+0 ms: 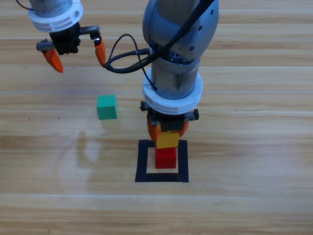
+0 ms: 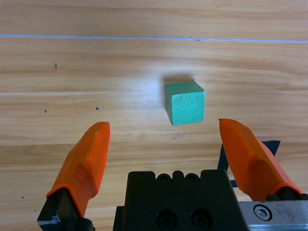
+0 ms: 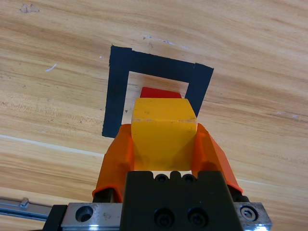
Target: Stack the blocks in the rectangular block: red at the bottom, yellow in the middle, green on top
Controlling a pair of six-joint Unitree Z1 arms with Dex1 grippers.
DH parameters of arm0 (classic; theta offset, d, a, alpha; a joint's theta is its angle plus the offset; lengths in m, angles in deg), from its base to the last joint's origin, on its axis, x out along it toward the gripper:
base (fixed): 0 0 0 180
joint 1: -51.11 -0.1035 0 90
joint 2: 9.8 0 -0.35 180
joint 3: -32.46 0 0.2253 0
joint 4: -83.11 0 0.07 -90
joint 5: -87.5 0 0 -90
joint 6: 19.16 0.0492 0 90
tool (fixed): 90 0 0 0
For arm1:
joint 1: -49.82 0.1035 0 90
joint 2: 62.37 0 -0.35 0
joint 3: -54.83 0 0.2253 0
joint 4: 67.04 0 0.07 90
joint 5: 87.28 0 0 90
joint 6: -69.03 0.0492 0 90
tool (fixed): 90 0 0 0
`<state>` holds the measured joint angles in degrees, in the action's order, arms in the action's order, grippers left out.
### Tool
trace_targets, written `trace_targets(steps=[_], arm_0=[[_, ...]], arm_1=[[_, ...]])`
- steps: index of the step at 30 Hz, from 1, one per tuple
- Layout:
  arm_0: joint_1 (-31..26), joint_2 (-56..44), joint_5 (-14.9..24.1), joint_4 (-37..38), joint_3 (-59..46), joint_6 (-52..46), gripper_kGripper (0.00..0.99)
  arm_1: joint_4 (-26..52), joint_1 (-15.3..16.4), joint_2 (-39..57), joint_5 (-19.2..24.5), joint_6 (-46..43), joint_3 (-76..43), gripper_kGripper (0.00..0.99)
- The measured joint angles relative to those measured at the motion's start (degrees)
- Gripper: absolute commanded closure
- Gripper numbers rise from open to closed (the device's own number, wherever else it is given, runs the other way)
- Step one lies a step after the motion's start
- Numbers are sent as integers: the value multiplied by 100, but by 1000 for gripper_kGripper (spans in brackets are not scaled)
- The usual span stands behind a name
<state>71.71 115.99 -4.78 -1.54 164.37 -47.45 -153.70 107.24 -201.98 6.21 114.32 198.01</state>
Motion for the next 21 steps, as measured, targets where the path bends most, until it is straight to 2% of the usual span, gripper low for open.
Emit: trace_targets(steps=[21], arm_0=[[-1,64,-23,0,0,0,30]], arm_1=[[-59,50,0,-7,123,0,711]])
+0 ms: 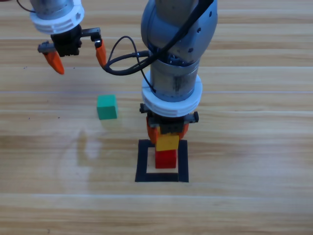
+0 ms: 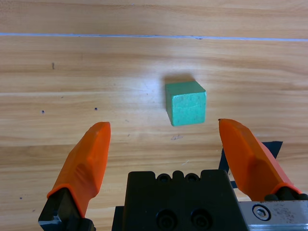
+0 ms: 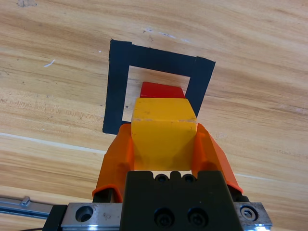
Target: Stack the blocks in the rectangular block: red at the bottom, yellow in the middle, green on top
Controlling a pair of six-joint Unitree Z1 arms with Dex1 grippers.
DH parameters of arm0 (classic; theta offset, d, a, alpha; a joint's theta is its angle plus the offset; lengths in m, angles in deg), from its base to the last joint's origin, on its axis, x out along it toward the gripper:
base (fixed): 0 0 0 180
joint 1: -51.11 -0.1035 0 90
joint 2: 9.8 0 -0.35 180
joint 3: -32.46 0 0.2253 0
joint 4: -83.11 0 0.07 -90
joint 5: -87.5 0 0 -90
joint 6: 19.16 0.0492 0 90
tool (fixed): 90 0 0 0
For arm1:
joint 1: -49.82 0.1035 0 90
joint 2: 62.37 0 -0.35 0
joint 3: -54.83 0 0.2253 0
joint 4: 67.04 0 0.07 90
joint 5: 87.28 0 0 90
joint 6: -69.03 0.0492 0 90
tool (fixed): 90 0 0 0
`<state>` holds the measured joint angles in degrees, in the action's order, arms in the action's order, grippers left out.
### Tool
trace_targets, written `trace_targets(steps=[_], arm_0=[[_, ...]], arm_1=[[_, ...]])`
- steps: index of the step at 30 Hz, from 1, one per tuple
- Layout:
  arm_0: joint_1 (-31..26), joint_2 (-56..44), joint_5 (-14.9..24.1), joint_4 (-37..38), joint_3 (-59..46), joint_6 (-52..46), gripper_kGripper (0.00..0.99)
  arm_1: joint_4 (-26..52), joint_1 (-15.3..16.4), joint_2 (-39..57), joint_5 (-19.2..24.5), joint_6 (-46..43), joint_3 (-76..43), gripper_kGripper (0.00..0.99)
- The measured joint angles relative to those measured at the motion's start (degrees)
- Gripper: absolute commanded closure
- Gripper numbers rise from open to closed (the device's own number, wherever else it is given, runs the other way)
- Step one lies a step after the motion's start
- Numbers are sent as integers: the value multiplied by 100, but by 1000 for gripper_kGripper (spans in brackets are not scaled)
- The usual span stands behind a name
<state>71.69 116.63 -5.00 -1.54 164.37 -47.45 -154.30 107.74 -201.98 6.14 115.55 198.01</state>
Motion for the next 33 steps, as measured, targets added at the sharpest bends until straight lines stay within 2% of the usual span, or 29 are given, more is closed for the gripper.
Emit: trace_targets(steps=[30,31,33], arm_0=[[0,164,-14,3,14,0,31],[0,180,-14,4,15,0,31],[0,206,-14,5,15,0,31]], arm_1=[[-58,59,-102,3,66,0,708],[-58,60,-117,3,66,0,683],[-58,62,-120,3,66,0,464]])
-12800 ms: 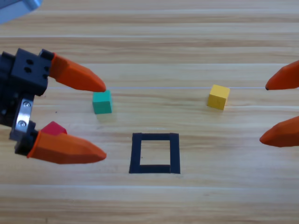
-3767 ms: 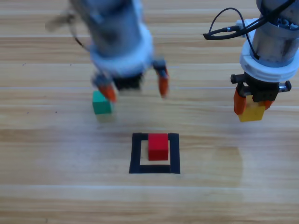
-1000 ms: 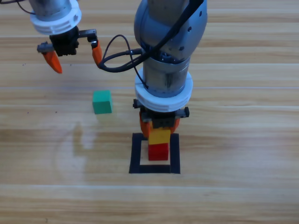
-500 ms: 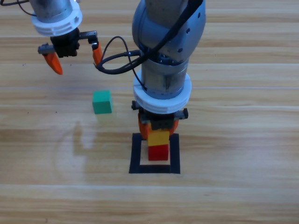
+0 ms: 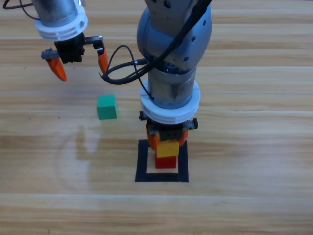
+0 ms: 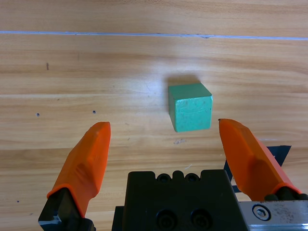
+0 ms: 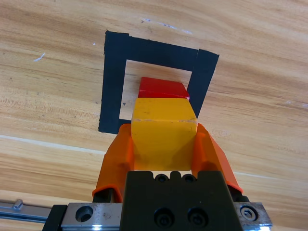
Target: Stack the blocks in the rectangular block: red at the bottom, yellow in the middle, green on top
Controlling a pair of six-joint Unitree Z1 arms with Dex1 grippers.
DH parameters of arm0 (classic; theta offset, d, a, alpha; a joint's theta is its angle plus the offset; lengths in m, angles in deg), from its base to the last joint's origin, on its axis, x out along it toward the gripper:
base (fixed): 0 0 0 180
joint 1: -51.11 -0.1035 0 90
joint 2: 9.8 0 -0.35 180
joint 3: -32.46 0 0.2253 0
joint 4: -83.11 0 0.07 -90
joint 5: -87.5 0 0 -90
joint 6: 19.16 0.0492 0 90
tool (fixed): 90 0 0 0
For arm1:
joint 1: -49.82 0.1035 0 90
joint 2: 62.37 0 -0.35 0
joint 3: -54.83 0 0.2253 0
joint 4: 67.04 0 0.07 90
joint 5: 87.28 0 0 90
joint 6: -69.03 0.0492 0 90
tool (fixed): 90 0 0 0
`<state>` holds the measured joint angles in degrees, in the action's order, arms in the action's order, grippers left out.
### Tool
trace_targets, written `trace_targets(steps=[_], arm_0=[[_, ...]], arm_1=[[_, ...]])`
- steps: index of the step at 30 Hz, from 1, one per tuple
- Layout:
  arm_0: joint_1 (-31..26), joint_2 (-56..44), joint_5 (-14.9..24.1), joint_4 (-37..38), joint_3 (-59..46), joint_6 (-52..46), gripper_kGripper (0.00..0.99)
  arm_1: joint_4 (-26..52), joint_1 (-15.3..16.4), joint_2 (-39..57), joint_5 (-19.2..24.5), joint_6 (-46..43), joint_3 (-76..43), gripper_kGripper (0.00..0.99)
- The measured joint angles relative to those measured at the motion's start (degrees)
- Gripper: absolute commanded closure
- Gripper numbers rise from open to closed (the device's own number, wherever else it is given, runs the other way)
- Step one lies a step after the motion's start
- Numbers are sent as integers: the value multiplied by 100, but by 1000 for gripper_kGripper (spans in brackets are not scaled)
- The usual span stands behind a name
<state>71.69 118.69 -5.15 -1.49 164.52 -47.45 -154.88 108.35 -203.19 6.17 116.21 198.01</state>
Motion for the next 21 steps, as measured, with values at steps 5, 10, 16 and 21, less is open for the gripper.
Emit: trace_targets(steps=[5,10,16,21], arm_0=[[0,7,0,2,0,0,33],[0,8,0,3,1,0,33],[9,9,62,4,238,-294,44],[178,33,129,6,468,-581,44]], arm_1=[[0,3,-17,0,0,0,0],[-2,3,-32,28,0,1,0],[-1,8,247,434,-28,24,0],[-1,90,1263,873,-399,-58,0]])
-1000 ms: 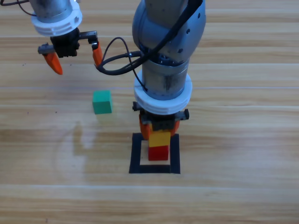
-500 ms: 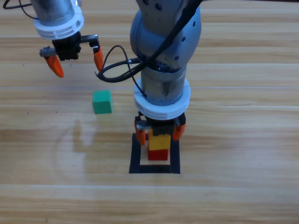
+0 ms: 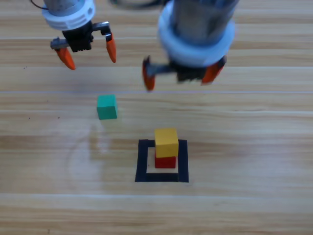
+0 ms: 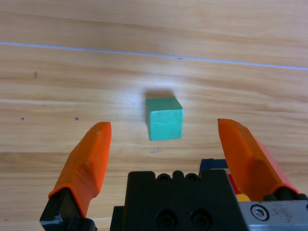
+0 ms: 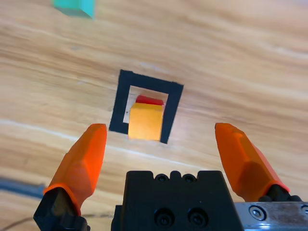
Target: Stack the blocks in the rectangular block: red at the bottom, yellow in the middle, green on top
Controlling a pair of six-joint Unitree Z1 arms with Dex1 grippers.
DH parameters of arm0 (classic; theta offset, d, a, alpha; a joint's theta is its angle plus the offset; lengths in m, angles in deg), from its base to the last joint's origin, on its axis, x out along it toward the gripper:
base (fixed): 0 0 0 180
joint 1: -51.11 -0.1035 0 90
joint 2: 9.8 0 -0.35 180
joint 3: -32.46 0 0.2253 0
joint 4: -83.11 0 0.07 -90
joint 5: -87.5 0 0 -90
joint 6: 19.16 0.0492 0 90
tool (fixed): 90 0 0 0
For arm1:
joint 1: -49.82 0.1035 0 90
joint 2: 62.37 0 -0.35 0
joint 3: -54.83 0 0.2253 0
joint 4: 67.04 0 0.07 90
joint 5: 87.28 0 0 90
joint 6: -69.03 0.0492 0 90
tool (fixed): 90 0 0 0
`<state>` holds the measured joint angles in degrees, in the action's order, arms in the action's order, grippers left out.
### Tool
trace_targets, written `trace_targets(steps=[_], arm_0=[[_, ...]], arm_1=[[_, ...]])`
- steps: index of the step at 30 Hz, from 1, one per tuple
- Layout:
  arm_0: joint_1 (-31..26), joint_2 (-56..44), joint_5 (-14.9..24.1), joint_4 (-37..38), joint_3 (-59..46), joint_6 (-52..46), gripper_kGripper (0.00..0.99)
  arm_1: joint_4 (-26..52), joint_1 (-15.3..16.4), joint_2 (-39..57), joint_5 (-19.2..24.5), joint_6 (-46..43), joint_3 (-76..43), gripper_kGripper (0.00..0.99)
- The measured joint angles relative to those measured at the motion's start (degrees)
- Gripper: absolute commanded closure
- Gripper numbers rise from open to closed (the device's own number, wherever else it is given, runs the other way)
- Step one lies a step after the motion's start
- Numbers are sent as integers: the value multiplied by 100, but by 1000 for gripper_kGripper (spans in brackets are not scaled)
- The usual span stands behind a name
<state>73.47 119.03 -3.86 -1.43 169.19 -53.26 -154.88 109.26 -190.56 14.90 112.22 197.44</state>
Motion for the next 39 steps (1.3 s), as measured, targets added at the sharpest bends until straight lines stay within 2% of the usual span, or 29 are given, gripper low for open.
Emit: trace_targets(steps=[3,4,6,7,8,9,10,12,13,15,18,21,28,31,34,35,36,39], arm_0=[[231,138,182,0,5,-341,44],[375,272,235,0,5,-492,44],[498,409,264,-1,3,-543,44],[577,483,279,-1,2,-616,44],[605,512,281,-1,-1,-668,44],[672,568,285,-1,-14,-784,44],[701,603,287,-1,-30,-813,44],[743,650,296,-1,-33,-869,44],[751,671,302,-1,-33,-903,44],[751,677,307,-1,-33,-906,44],[751,713,361,0,-37,-906,44],[741,804,385,0,-51,-906,45],[717,1017,389,40,-185,-712,50],[710,1019,389,166,-249,-664,148],[679,985,350,488,-508,-520,185],[633,862,282,776,-819,-392,252],[605,756,232,949,-1037,-362,280],[514,523,109,1322,-1512,-221,292]], arm_1=[[348,57,1036,31,-551,-860,0],[1120,58,1789,-68,-906,-1972,0],[1980,-14,2444,-437,-1207,-3093,0],[2534,-115,2820,-823,-1460,-3768,0],[2788,-168,2977,-1012,-1614,-4069,0],[3456,-398,3434,-1477,-2207,-4902,0],[3613,-568,3685,-1556,-2505,-5285,0],[3931,-838,4212,-1324,-3284,-5837,0],[4149,-1001,4736,-1271,-4354,-6233,0],[4159,-1070,5308,-1268,-4576,-6447,2],[4164,-1122,5900,-1734,-4565,-6591,4],[4165,-1127,5920,-1917,-4565,-6616,5],[4163,-1128,5177,-2214,-4586,-6620,10],[4163,-1128,4976,-2216,-4604,-6609,11],[4128,-1129,4859,-2216,-4647,-6587,11],[4102,-1129,4854,-2216,-4683,-6526,11],[4098,-1129,4827,-2216,-4692,-6459,11],[3962,-1128,4607,-2216,-4725,-6239,11]])
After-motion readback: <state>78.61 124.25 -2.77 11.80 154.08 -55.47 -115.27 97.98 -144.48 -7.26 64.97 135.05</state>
